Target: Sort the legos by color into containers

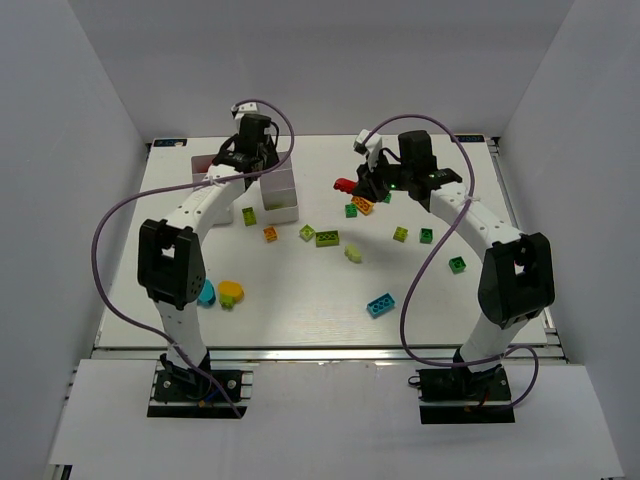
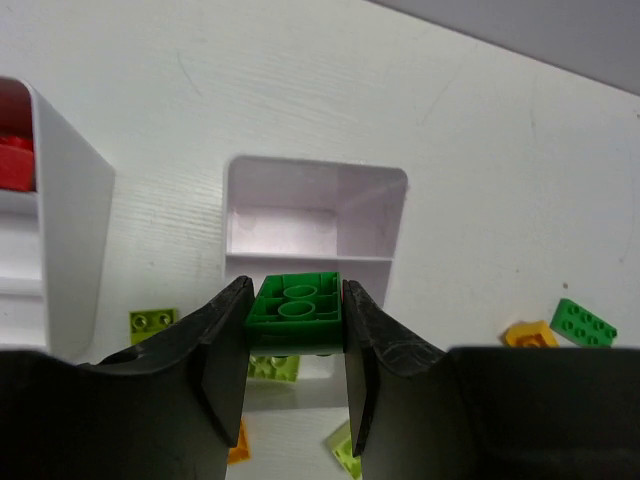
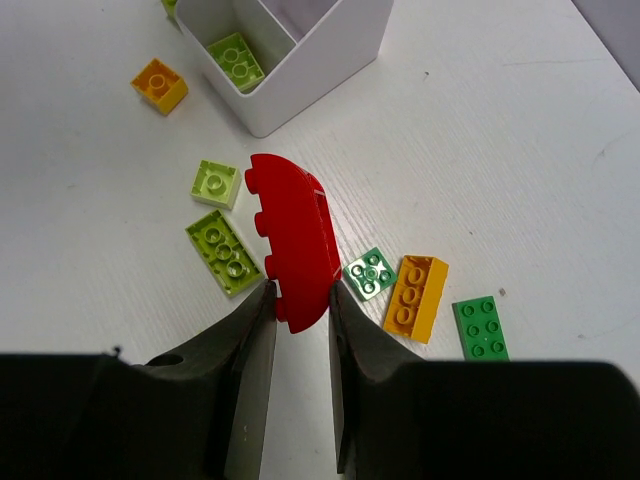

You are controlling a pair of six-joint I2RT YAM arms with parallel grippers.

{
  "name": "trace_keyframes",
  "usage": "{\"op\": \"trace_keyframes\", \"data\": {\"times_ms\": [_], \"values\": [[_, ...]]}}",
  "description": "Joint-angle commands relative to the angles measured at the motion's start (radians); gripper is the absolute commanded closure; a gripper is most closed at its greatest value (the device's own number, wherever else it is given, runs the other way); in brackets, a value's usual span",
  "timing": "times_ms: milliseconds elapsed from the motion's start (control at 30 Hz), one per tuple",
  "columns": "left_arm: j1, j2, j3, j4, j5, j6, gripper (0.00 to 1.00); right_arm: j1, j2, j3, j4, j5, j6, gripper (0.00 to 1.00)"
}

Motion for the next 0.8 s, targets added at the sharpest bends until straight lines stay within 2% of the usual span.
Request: {"op": "trace_keyframes", "data": {"times_ms": [0, 367, 567, 667, 700, 767], "values": [[0.018, 0.021, 0.072, 0.052, -0.051, 0.066, 0.97, -0.002, -0.043, -0.005, 0.028, -0.018, -0.011, 1.00], [0.034, 0.162, 0.216, 0.043, -0.016, 0.109, 0.96, -0.002, -0.051, -0.011, 0.028, -0.020, -0.011, 1.00], [0.034, 0.168, 0.216, 0.040, 0.008, 0.099, 0.95, -0.004, -0.055, -0.016, 0.031, -0.020, -0.013, 1.00], [0.034, 0.168, 0.204, 0.034, 0.005, 0.095, 0.87, -0.004, -0.054, -0.016, 0.031, -0.023, -0.013, 1.00], [0.033, 0.166, 0.199, 0.031, 0.005, 0.095, 0.76, -0.002, -0.055, -0.014, 0.031, -0.023, -0.013, 1.00], [0.034, 0.165, 0.196, 0.026, -0.004, 0.089, 0.61, -0.002, -0.054, -0.013, 0.030, -0.024, -0.014, 1.00]]}}
